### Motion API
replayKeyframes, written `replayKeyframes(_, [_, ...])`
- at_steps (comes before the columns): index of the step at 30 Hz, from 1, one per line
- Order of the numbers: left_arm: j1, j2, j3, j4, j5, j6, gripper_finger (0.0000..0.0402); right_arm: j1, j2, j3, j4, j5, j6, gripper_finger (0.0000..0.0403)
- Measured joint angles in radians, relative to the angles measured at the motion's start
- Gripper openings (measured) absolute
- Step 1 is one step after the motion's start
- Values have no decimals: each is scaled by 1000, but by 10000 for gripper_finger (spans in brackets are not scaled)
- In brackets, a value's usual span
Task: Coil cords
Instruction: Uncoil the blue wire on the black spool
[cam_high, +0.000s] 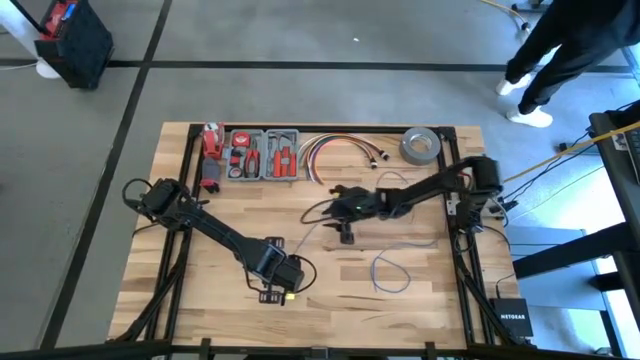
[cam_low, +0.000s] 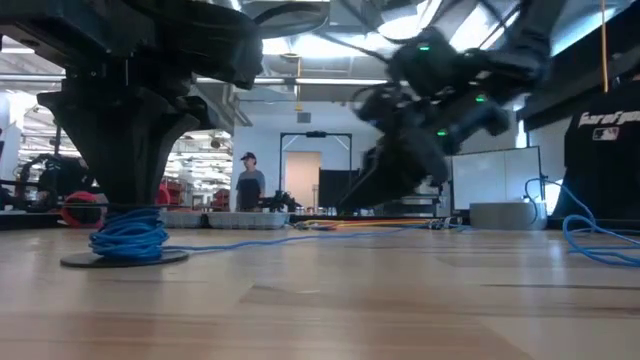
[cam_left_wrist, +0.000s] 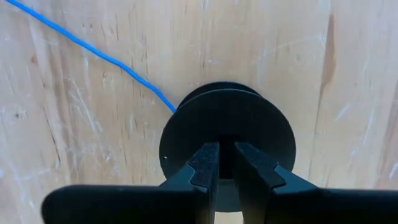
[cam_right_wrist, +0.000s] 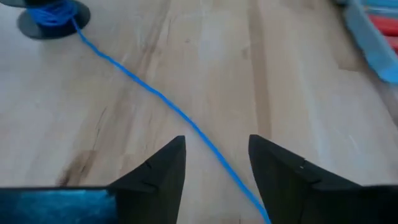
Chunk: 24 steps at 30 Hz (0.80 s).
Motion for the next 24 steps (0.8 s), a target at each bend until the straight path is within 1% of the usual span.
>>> replayKeyframes(4, [0,0,0,1,0,14,40,0,74,131,-131,-31,-65,168])
replayKeyframes(7, [0,0,0,12,0,15,40,0,126,200,-218,-63,-102,160])
replayKeyframes(13, [0,0,1,13,0,15,40,0,198,273,-244,-118,-131,138])
replayKeyframes(16, [0,0,1,16,0,15,40,-8,220,296,-263,-119,-138,105])
replayKeyframes(21, [0,0,1,16,-1,15,40,-7,221,302,-303,-91,-171,16])
replayKeyframes(22, [0,0,1,16,-1,15,40,-6,218,302,-311,-81,-182,9])
replayKeyframes(24, [0,0,1,16,-2,18,40,4,218,302,-317,-37,-200,12])
